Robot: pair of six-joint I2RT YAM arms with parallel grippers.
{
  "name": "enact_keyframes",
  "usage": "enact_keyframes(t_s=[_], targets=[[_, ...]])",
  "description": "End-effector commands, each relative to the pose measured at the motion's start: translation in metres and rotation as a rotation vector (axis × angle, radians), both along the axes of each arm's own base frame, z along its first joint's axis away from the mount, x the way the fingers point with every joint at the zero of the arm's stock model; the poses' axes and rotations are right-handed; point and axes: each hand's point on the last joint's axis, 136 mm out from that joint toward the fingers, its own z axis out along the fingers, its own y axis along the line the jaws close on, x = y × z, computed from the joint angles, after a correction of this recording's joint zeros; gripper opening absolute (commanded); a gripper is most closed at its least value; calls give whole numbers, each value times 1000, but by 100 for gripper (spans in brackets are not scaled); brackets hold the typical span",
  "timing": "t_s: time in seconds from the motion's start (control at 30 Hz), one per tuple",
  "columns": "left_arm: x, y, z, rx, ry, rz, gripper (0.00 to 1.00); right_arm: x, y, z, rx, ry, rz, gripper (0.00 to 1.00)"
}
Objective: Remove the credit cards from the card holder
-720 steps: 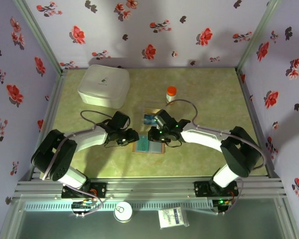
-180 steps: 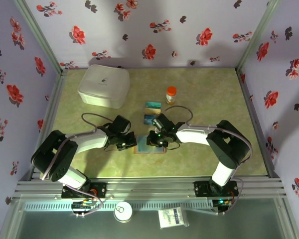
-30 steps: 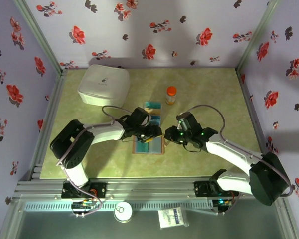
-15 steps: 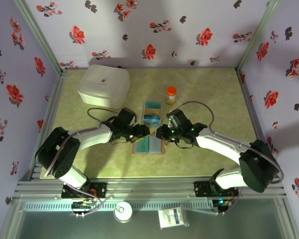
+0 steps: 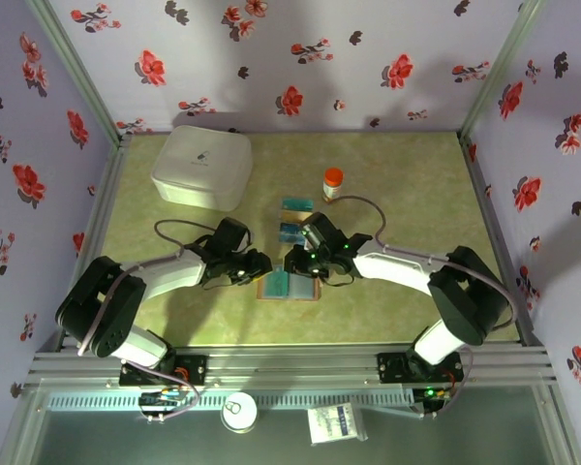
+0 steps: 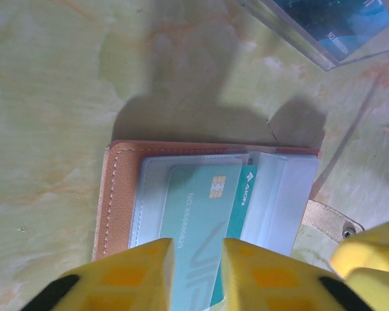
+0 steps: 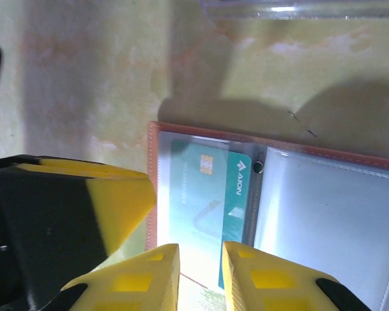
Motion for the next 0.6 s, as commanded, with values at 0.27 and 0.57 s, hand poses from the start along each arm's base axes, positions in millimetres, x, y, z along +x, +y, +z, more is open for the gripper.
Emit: enact_keyframes(t_s=[0.27, 0.57], targets=[[-5, 1, -16, 1, 21, -24, 9, -3, 22, -18, 22, 49, 15, 25], [-10, 13, -32, 67, 37, -20, 1, -5, 24, -25, 20, 67, 26, 26]])
